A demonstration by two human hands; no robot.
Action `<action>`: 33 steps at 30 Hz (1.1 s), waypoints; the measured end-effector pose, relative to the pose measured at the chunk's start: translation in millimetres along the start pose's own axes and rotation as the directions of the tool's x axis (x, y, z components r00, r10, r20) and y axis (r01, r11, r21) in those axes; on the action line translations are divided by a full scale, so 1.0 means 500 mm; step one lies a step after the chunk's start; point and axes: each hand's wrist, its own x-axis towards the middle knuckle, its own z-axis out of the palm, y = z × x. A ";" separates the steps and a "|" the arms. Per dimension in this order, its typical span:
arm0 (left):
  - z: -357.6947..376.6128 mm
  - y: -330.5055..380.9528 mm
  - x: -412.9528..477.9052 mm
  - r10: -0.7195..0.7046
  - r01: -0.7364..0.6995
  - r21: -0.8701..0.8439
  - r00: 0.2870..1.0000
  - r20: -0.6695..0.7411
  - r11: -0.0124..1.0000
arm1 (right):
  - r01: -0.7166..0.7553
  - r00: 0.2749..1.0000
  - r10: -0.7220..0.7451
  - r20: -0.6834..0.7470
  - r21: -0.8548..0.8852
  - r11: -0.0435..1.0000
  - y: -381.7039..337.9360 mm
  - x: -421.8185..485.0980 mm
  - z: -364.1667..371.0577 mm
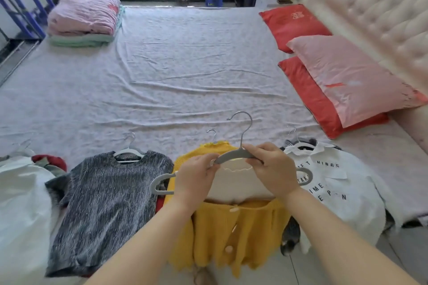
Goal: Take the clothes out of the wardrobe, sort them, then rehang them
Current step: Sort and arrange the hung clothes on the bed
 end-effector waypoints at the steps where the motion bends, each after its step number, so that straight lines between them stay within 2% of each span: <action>1: 0.005 -0.008 0.026 -0.009 0.009 0.004 1.000 0.008 1.000 | -0.023 0.999 0.023 0.025 0.006 1.000 0.009 0.018 0.014; 9: 0.059 -0.088 0.191 -0.084 0.081 0.027 0.991 0.108 0.996 | -0.229 0.942 0.214 0.259 0.030 0.973 0.071 0.135 0.141; 15: 0.105 -0.144 0.282 -0.185 0.178 0.058 0.972 0.148 0.982 | -0.284 0.883 0.250 0.398 0.028 0.958 0.124 0.208 0.238; 18: 0.131 -0.178 0.324 -0.254 0.246 0.064 0.952 0.173 0.967 | -0.295 0.826 0.261 0.500 -0.011 0.955 0.153 0.240 0.297; 21: 0.154 -0.207 0.348 -0.267 0.254 0.087 0.940 0.211 0.963 | -0.309 0.766 0.302 0.568 -0.087 0.947 0.180 0.256 0.351; 24: 0.174 -0.239 0.366 -0.319 0.289 0.159 0.920 0.226 0.944 | -0.356 0.693 0.369 0.619 -0.150 0.922 0.207 0.271 0.404; 27: 0.186 -0.264 0.365 -0.385 0.333 0.230 0.890 0.243 0.915 | -0.358 0.616 0.377 0.692 -0.180 0.916 0.217 0.266 0.434; 33: 0.192 -0.280 0.351 -0.450 0.388 0.262 0.859 0.246 0.884 | -0.309 0.555 0.330 0.763 -0.179 0.934 0.218 0.221 0.431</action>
